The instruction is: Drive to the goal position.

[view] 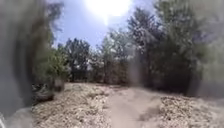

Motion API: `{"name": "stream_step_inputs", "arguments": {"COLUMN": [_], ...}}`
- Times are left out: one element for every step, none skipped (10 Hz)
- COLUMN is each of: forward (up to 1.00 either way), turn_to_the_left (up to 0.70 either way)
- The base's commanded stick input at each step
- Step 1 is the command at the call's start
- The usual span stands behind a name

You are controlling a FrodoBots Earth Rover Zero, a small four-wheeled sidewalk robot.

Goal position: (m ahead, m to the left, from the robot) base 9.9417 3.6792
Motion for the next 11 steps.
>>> {"name": "stream_step_inputs", "arguments": {"forward": [0.44,0.44,0.44,0.44,0.44,0.44,0.44,0.44,0.44,0.44,0.44], "turn_to_the_left": [0.02,0.02,0.02,0.02,0.02,0.02,0.02,0.02,0.02,0.02,0.02]}}
